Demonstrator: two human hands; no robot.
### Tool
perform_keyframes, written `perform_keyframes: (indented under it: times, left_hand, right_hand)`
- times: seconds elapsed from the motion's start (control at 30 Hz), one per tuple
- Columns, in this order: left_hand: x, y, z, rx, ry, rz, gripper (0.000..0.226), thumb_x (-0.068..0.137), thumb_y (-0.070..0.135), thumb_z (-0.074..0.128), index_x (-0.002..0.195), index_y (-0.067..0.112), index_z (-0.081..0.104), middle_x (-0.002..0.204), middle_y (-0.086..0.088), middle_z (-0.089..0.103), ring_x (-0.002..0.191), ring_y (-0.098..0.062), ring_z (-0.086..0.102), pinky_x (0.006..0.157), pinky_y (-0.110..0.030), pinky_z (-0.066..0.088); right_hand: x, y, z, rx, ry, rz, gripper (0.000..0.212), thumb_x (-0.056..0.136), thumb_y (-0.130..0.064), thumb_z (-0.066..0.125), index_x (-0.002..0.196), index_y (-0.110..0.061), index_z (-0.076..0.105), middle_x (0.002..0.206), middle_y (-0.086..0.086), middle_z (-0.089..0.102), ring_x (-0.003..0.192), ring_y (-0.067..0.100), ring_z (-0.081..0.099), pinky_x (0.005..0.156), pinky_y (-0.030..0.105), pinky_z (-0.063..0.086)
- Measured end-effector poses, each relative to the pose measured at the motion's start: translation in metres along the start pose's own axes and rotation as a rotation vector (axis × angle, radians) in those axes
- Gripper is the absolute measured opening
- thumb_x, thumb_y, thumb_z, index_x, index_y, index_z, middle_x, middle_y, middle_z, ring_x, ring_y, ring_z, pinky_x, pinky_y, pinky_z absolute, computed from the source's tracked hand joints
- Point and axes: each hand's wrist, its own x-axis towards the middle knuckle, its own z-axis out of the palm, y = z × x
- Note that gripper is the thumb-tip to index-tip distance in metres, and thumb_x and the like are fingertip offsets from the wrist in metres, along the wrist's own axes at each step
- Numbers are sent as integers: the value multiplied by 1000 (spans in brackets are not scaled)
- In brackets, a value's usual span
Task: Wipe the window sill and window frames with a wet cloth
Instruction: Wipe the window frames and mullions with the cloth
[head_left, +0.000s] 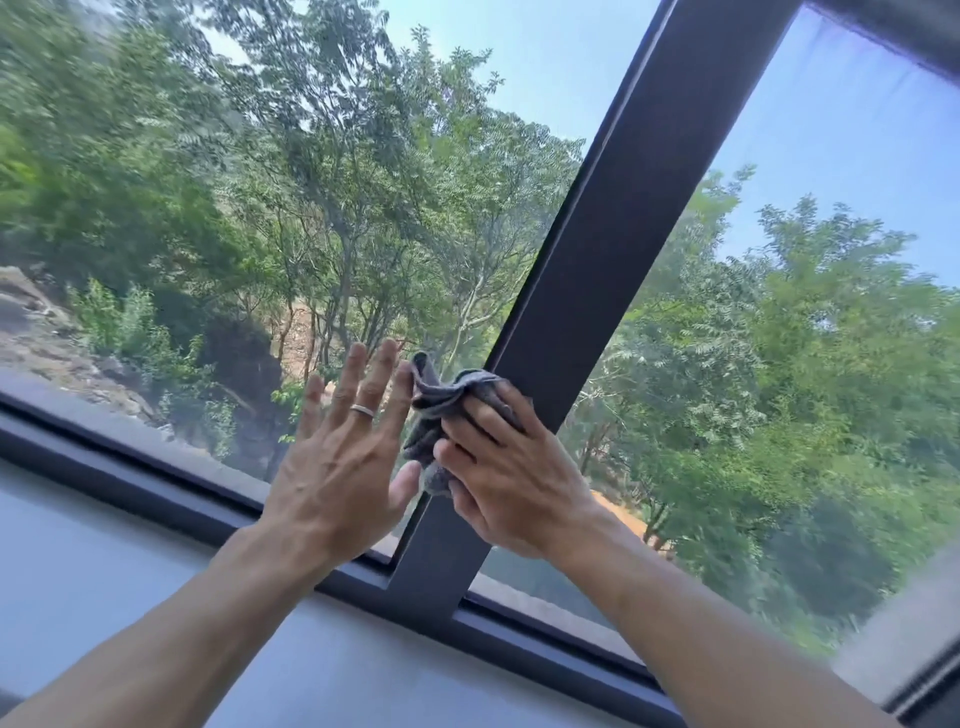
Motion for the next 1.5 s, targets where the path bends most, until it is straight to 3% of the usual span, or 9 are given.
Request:
perform_keyframes:
  times: [0.13,0.27,0.5,0.67,0.87,1.07,1.27,1.37,1.5]
  left_hand:
    - [17,-14,-14,-4,63,80,104,77,37,75,155,6,13,164,-12,-4,151,-31,0,115,-65,15]
    - [52,-24,-27,-9,145,118,96,82,37,63,155,10,8,164,-13,-1,151,-32,1,115,-66,14]
    - [111,-32,-58,-34,189,225,112,67,20,80,155,5,11,163,-17,4,150,-35,2,119,-59,2]
    - [149,-28,-79,-35,175,278,119,66,42,81,156,10,9,163,-15,2,150,-33,-1,119,-58,0]
    - [174,-34,-104,34,88,319,138,53,49,90,157,18,4,164,-12,-6,150,-34,-8,118,-53,-4]
    - [181,-33,-107,64,76,332,146,41,47,95,156,13,11,163,-16,0,149,-37,-2,117,-55,-5]
    - [179,-33,-108,80,76,317,147,39,47,95,156,11,13,163,-15,2,149,-37,3,116,-64,1]
    - [179,-33,-108,77,85,319,146,38,48,95,155,12,15,163,-15,5,149,-37,6,114,-66,5]
    - [180,-25,-119,31,99,259,150,35,45,97,155,14,14,163,-16,5,149,-38,5,116,-63,-5]
  right_hand:
    - [19,45,-28,-57,48,69,27,95,-31,44,107,-16,63,130,5,57,132,31,44,119,51,20]
    - [29,55,-38,-50,134,215,24,90,-29,50,103,-14,64,124,5,61,129,30,45,120,49,19]
    - [36,79,-45,-98,94,19,26,89,-29,50,105,-15,66,122,6,63,124,30,52,118,51,25]
    - [49,91,-62,-78,153,248,24,88,-28,52,102,-15,66,122,6,63,126,31,50,118,51,24]
    - [45,99,-70,-131,3,19,29,92,-29,47,113,-16,63,128,4,60,128,30,48,121,49,18]
    - [67,134,-99,-154,175,385,31,90,-30,51,112,-13,65,135,8,57,134,34,41,119,54,18]
    - [57,139,-102,-175,29,180,30,91,-33,51,110,-15,64,134,7,58,131,34,45,119,52,21]
    - [71,165,-120,-201,154,366,31,94,-32,48,113,-14,64,144,9,51,138,36,39,119,52,20]
    - [59,119,-102,-35,176,678,41,99,-30,42,139,-22,51,158,9,29,145,39,27,118,57,22]
